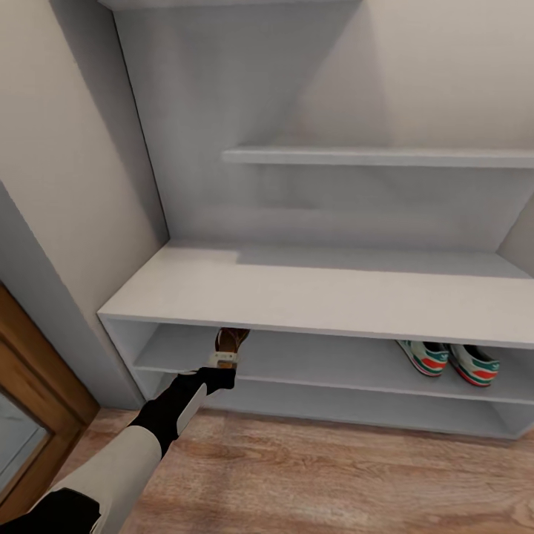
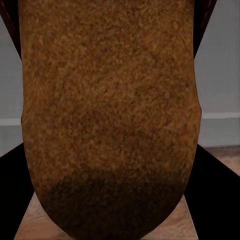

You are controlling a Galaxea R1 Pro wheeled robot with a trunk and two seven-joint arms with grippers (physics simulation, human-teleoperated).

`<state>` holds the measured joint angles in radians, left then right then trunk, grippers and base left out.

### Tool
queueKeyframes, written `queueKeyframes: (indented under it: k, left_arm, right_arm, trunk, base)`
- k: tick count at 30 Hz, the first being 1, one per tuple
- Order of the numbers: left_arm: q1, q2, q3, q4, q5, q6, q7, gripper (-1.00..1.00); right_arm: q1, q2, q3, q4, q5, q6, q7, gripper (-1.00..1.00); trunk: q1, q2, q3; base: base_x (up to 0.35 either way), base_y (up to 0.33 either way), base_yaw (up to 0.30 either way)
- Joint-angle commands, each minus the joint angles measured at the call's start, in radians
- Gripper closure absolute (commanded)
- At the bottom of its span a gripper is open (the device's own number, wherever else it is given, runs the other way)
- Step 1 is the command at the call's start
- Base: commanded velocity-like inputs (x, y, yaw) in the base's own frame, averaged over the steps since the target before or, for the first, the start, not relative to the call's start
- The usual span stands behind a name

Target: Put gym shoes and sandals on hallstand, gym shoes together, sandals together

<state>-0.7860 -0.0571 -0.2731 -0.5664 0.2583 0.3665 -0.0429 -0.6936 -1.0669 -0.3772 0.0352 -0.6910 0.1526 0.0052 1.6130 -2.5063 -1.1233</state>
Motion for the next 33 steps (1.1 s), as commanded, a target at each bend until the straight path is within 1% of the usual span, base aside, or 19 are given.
queueKeyframes:
  k: [1, 9, 14, 23, 28, 33]
  left_arm:
    - [0.000, 0.000, -0.002, -0.001, 0.004, 0.005, 0.000, 1.00]
    - [0.000, 0.000, -0.002, -0.001, 0.004, 0.005, 0.000, 1.00]
    - [0.000, 0.000, -0.002, -0.001, 0.004, 0.005, 0.000, 1.00]
    - [0.000, 0.000, -0.002, -0.001, 0.004, 0.005, 0.000, 1.00]
    - [0.000, 0.000, -0.003, -0.001, 0.004, 0.005, 0.000, 1.00]
    - [0.000, 0.000, -0.003, -0.001, 0.004, 0.005, 0.000, 1.00]
  right_arm:
    - [-0.003, -0.001, -0.002, 0.003, -0.002, 0.001, 0.001, 1.00]
    - [-0.003, -0.001, -0.002, 0.003, -0.002, 0.001, 0.001, 1.00]
    - [-0.003, 0.000, -0.002, 0.003, -0.002, 0.001, 0.001, 1.00]
    - [-0.003, -0.001, -0.002, 0.003, -0.002, 0.001, 0.001, 1.00]
    - [-0.003, 0.000, -0.002, 0.003, -0.002, 0.001, 0.001, 1.00]
    - [-0.003, -0.001, -0.002, 0.003, -0.002, 0.001, 0.001, 1.00]
  trunk:
    - [0.000, 0.000, -0.001]
    - [0.000, 0.000, -0.001]
    - [0.000, 0.000, -0.001]
    - [0.000, 0.000, -0.001]
    - [0.000, 0.000, -0.001]
    - [0.000, 0.000, -0.001]
  base:
    - [0.040, 0.000, 0.000]
    - [0.008, 0.000, 0.000]
    - [0.190, 0.000, 0.000]
    - [0.040, 0.000, 0.000]
    - [0.215, 0.000, 0.000]
    - [0.049, 0.000, 0.000]
